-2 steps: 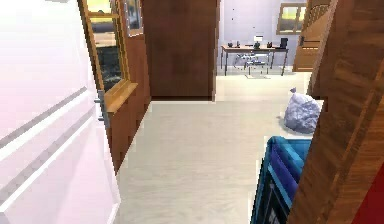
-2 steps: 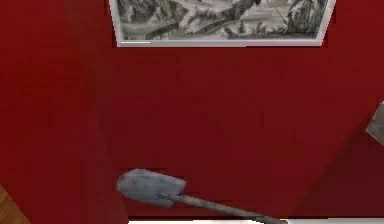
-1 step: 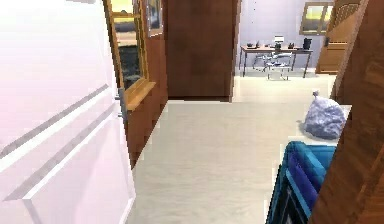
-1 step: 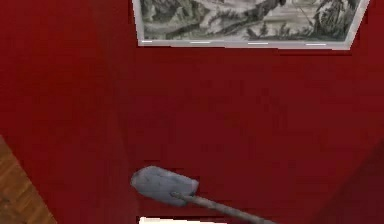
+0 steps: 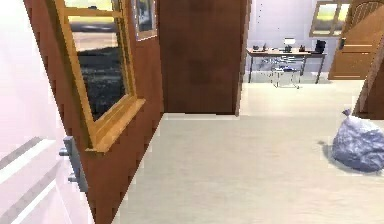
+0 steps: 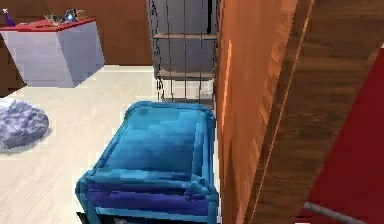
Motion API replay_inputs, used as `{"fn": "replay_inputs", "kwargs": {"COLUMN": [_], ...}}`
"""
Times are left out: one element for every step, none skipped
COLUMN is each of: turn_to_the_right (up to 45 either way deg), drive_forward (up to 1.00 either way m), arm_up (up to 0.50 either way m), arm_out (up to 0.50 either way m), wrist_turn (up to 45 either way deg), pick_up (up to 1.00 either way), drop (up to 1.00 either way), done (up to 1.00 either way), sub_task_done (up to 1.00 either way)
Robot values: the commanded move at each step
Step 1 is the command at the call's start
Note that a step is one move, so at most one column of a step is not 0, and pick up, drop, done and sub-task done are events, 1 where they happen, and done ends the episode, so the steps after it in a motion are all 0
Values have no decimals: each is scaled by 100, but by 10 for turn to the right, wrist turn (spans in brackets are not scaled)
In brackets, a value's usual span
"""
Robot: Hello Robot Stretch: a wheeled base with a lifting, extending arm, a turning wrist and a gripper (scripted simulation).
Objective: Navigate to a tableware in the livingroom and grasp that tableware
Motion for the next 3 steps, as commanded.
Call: {"fn": "replay_inputs", "kwargs": {"turn_to_the_right": [120,0,90], "drive_forward": [0,60,0], "arm_up": [0,0,0], "arm_out": [0,0,0], "wrist_turn": [0,0,0], "pick_up": [0,0,0], "drop": [0,0,0], "done": [0,0,0], "sub_task_done": [0,0,0]}}
